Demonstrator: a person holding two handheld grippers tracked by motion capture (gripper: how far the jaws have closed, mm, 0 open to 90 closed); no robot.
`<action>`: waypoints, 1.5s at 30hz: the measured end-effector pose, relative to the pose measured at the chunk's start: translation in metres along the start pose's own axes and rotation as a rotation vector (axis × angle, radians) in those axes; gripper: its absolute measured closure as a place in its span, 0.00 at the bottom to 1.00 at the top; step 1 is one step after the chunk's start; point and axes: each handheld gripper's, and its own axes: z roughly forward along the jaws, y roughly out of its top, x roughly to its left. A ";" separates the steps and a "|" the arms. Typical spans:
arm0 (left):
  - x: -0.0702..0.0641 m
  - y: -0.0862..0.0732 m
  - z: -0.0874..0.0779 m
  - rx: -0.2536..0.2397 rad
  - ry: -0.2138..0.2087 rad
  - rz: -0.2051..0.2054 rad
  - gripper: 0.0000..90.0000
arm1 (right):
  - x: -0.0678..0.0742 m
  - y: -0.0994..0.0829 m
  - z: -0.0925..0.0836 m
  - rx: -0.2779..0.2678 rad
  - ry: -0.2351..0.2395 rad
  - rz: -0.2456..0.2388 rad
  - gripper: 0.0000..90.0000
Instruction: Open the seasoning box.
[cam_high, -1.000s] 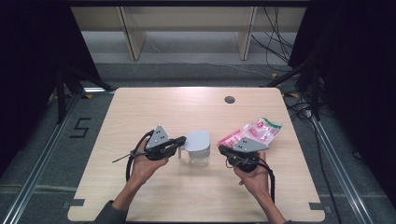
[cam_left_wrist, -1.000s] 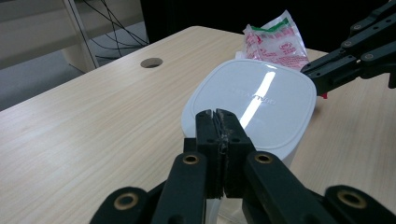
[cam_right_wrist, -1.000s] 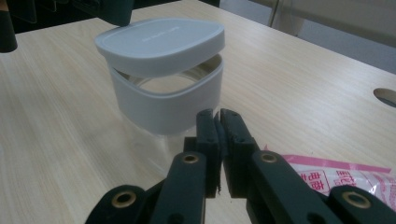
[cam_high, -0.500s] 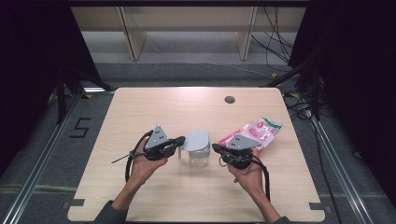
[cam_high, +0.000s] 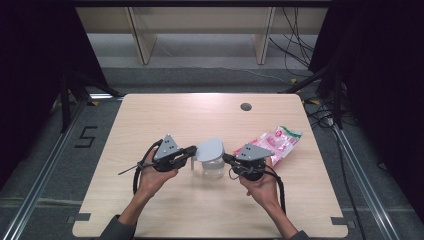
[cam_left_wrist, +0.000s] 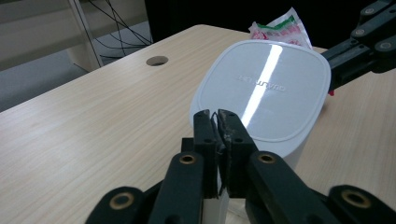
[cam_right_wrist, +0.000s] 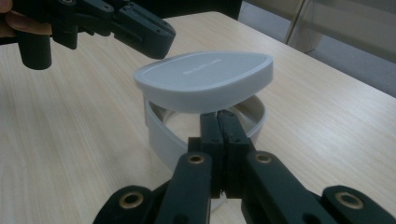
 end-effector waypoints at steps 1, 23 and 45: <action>0.000 0.000 0.000 0.000 0.000 0.000 0.91 | 0.001 0.001 0.000 0.001 -0.002 0.001 1.00; -0.019 -0.047 -0.044 0.029 -0.036 -0.012 0.51 | 0.015 0.019 0.010 -0.024 0.027 -0.047 1.00; -0.032 -0.074 -0.057 0.050 0.003 -0.089 0.38 | 0.028 0.030 0.020 -0.049 0.056 -0.051 0.93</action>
